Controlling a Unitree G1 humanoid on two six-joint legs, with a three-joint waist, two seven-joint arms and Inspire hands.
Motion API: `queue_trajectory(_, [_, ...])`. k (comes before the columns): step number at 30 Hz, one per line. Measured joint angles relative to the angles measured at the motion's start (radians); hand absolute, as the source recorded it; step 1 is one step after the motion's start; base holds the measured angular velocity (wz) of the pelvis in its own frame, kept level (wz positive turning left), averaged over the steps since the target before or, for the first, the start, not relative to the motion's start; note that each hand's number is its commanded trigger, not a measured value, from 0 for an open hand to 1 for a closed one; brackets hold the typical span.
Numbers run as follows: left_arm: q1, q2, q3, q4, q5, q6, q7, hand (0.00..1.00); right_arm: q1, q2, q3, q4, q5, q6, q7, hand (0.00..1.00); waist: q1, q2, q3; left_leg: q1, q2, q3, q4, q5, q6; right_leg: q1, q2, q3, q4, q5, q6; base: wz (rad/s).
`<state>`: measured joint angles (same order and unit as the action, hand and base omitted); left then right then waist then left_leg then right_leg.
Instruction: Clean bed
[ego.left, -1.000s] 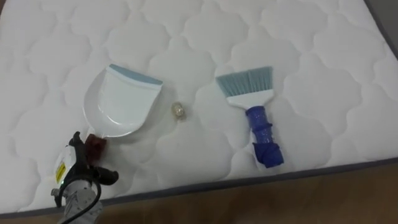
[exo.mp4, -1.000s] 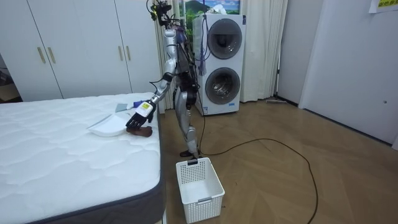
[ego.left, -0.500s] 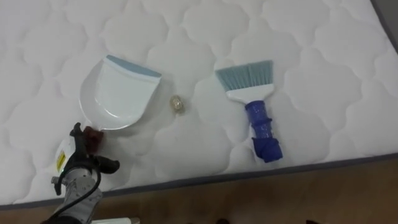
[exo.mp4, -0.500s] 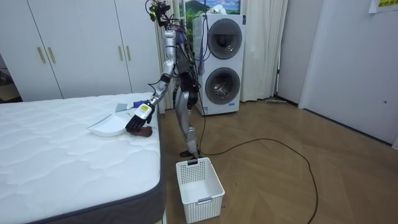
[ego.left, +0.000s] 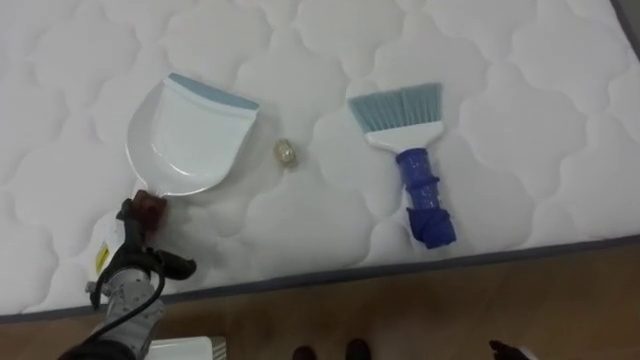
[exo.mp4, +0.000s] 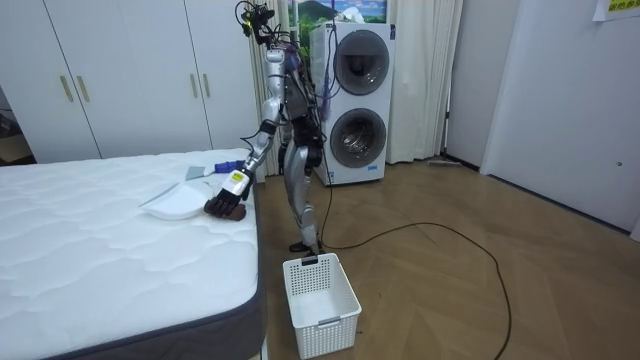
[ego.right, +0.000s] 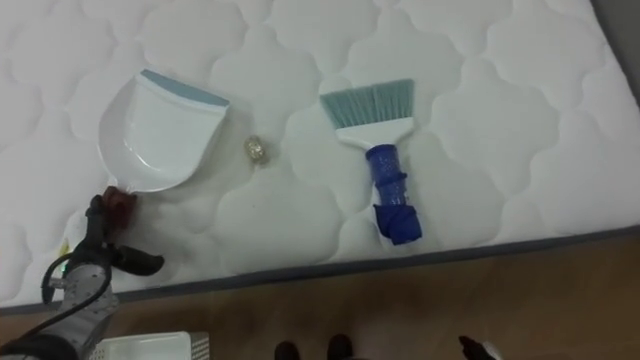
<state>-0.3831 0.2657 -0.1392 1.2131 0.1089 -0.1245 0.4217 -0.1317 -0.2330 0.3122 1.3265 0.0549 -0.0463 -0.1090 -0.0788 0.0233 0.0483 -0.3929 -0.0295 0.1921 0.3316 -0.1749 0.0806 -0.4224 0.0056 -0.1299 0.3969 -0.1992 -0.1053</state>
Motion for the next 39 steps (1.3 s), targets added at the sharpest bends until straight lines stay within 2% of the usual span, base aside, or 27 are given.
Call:
queue_trajectory(4, [-0.021,0.001,0.001,0.027,-0.020,0.001,-0.009,0.00,0.005,0.000,0.002,-0.011,0.016,-0.009,0.001,0.00,-0.002,0.000,0.0001,-0.005,0.000,0.004,0.000,0.001,0.002,-0.010,-0.001,0.002,0.001,0.000,0.000,-0.02])
queue_trajectory(17, [-0.024,0.020,0.000,0.036,-0.040,0.001,-0.041,0.00,0.008,0.000,0.001,-0.044,0.024,-0.017,-0.003,0.00,-0.008,0.000,-0.0002,-0.006,0.000,0.004,-0.002,0.001,0.002,-0.011,-0.001,0.001,0.005,0.000,0.000,0.00])
queue_trajectory(20, [-0.034,0.020,0.000,0.048,-0.045,0.003,-0.044,0.96,0.008,0.001,0.001,-0.044,0.028,-0.018,-0.012,0.00,-0.009,-0.001,-0.0002,-0.006,0.000,0.004,-0.003,0.001,0.002,-0.010,-0.001,0.000,0.004,0.000,0.000,0.00])
queue_trajectory(21, [-0.041,0.020,0.000,0.058,-0.059,0.002,-0.047,1.00,0.008,0.002,0.001,-0.044,0.028,-0.018,-0.014,0.00,-0.009,-0.001,-0.0004,-0.006,0.000,0.004,-0.003,0.001,0.002,-0.010,-0.001,0.000,0.003,0.000,0.000,0.00])
queue_trajectory(24, [-0.051,0.024,0.000,0.073,-0.062,0.001,-0.041,1.00,0.008,0.002,0.003,-0.043,0.028,-0.018,-0.020,0.00,-0.009,-0.003,0.0001,-0.006,0.000,0.004,-0.003,0.001,0.002,-0.010,-0.001,0.000,0.002,0.000,0.000,0.00])
queue_trajectory(29, [-0.060,0.063,0.001,0.079,-0.118,0.001,-0.040,1.00,0.006,0.002,0.010,-0.043,0.030,-0.018,-0.020,0.00,-0.009,-0.008,0.0014,-0.007,-0.001,0.004,-0.003,0.001,0.002,-0.010,-0.001,0.000,0.000,0.000,0.000,0.00])
queue_trajectory(34, [-0.060,0.062,0.014,0.101,-0.172,0.010,-0.046,1.00,0.006,0.004,0.017,-0.043,0.028,-0.017,-0.020,0.00,-0.008,-0.020,0.0015,-0.008,0.000,0.004,-0.002,0.001,0.002,-0.012,-0.001,0.000,0.001,0.000,0.000,0.00])
queue_trajectory(39, [-0.061,0.061,0.019,0.104,-0.190,0.014,-0.061,1.00,0.006,0.007,0.020,-0.046,0.028,-0.005,-0.019,0.00,-0.008,-0.020,0.0014,-0.009,-0.001,0.004,-0.002,0.001,0.002,-0.012,-0.001,0.000,0.001,0.000,0.000,0.00])
